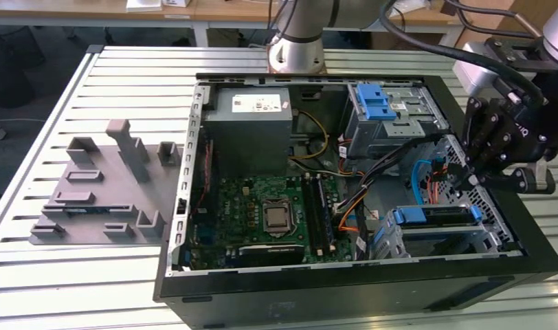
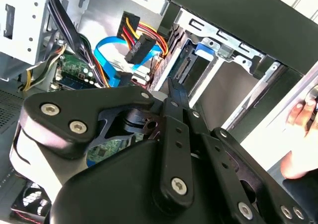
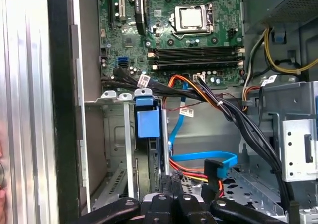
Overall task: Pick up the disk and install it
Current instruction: 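Insert the first disk wire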
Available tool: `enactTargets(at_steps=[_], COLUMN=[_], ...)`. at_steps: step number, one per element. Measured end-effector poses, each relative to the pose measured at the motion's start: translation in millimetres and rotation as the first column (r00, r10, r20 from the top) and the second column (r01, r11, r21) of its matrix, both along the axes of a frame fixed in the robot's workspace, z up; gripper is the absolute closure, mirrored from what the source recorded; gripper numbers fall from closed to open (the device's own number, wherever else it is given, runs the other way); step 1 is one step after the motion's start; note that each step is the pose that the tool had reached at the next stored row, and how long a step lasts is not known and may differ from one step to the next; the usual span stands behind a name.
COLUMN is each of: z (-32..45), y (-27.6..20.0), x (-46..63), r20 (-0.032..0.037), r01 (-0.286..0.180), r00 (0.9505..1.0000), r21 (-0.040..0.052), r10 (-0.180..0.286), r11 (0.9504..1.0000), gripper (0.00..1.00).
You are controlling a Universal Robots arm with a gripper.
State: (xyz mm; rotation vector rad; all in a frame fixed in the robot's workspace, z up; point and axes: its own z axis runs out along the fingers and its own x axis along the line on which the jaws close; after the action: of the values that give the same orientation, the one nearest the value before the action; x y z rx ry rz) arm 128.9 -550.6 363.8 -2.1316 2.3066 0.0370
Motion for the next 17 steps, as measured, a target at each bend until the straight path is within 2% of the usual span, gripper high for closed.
enactTargets(at_steps=[5,9,17], z=[0.0,0.0,-0.3], y=[3.2,7.6,15.7], x=[1.4,2.2,5.6], r20=[0.0,0.0,-0.0006], r01=[0.025,0.039,0.039], r00=[0.9997,0.9993,0.9992], r21=[0.0,-0.0001,-0.0004], r10=[-0.025,-0.039,-0.039], r11=[0.9997,0.9993,0.9992], gripper=[0.89,0.89,0.89])
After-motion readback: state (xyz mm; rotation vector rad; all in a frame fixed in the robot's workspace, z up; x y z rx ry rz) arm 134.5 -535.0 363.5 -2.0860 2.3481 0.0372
